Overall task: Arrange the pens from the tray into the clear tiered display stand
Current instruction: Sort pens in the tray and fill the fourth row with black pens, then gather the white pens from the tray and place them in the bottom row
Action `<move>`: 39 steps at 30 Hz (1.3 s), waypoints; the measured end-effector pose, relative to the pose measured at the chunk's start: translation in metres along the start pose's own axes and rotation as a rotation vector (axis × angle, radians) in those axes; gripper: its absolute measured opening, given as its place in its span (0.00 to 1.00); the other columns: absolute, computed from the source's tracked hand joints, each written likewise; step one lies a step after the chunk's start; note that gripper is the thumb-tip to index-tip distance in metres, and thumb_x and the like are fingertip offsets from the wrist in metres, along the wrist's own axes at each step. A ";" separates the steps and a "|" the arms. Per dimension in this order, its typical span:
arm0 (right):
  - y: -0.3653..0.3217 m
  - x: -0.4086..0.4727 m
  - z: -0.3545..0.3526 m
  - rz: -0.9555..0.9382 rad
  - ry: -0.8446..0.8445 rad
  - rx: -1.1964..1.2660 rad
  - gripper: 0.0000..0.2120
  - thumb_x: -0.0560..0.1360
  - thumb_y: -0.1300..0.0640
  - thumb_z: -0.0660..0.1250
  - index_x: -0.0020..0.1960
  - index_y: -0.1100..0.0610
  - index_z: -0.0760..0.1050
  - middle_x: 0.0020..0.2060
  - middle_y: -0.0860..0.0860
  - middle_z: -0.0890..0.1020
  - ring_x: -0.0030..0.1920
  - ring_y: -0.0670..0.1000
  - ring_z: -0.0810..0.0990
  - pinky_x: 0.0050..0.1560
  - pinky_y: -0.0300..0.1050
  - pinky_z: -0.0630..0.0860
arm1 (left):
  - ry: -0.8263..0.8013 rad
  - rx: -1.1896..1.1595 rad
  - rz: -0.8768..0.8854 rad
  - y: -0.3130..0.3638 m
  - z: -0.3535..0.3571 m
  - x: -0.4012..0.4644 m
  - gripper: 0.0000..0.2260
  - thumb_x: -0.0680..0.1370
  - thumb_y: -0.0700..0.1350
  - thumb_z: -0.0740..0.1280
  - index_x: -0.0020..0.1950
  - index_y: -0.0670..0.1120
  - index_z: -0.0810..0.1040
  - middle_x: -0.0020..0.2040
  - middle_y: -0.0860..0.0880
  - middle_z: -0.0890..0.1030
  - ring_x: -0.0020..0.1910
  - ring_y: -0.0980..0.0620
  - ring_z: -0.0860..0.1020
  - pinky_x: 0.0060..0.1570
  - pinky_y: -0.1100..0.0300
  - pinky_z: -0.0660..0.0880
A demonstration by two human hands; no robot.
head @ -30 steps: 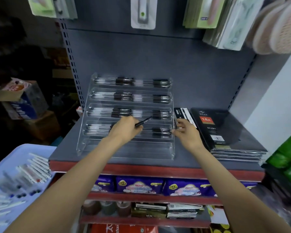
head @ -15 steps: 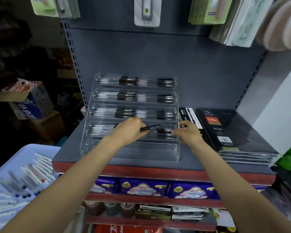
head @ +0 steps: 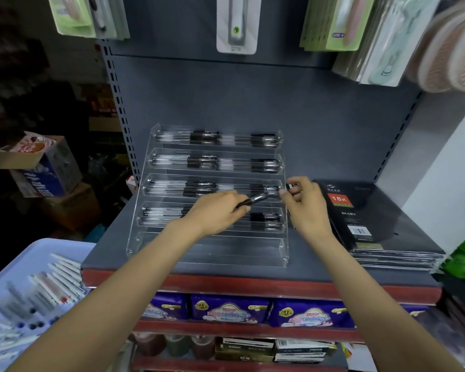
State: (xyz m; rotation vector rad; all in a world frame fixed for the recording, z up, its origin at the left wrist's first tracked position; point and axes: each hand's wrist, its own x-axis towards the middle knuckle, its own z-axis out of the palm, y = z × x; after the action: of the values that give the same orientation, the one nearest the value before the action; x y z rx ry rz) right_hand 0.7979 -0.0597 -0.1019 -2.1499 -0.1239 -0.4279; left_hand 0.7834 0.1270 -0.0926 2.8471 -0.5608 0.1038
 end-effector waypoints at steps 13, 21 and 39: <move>0.010 0.002 0.005 0.014 -0.041 0.063 0.10 0.73 0.60 0.71 0.53 0.59 0.78 0.45 0.50 0.79 0.43 0.46 0.77 0.46 0.32 0.73 | 0.283 -0.408 -0.102 -0.020 0.011 -0.002 0.04 0.76 0.40 0.68 0.48 0.44 0.81 0.45 0.52 0.80 0.44 0.58 0.76 0.47 0.72 0.71; 0.026 0.002 0.006 0.173 -0.159 0.078 0.22 0.75 0.64 0.67 0.68 0.60 0.68 0.46 0.48 0.77 0.48 0.48 0.76 0.54 0.41 0.73 | 0.293 -0.034 -0.141 -0.007 0.029 0.011 0.09 0.78 0.44 0.65 0.55 0.47 0.81 0.55 0.48 0.77 0.58 0.49 0.73 0.56 0.55 0.73; -0.059 -0.050 0.084 -0.202 -0.277 0.015 0.10 0.76 0.63 0.65 0.56 0.57 0.76 0.48 0.49 0.76 0.44 0.44 0.75 0.45 0.24 0.70 | 0.499 -0.341 -0.238 -0.060 0.020 -0.079 0.08 0.75 0.44 0.69 0.54 0.48 0.80 0.45 0.51 0.81 0.42 0.56 0.78 0.46 0.59 0.76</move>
State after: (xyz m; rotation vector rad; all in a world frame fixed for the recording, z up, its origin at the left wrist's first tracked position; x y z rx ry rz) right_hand 0.7586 0.0463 -0.1180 -2.1805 -0.5019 -0.2405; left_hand 0.7337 0.2046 -0.1336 2.4013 -0.1168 0.5930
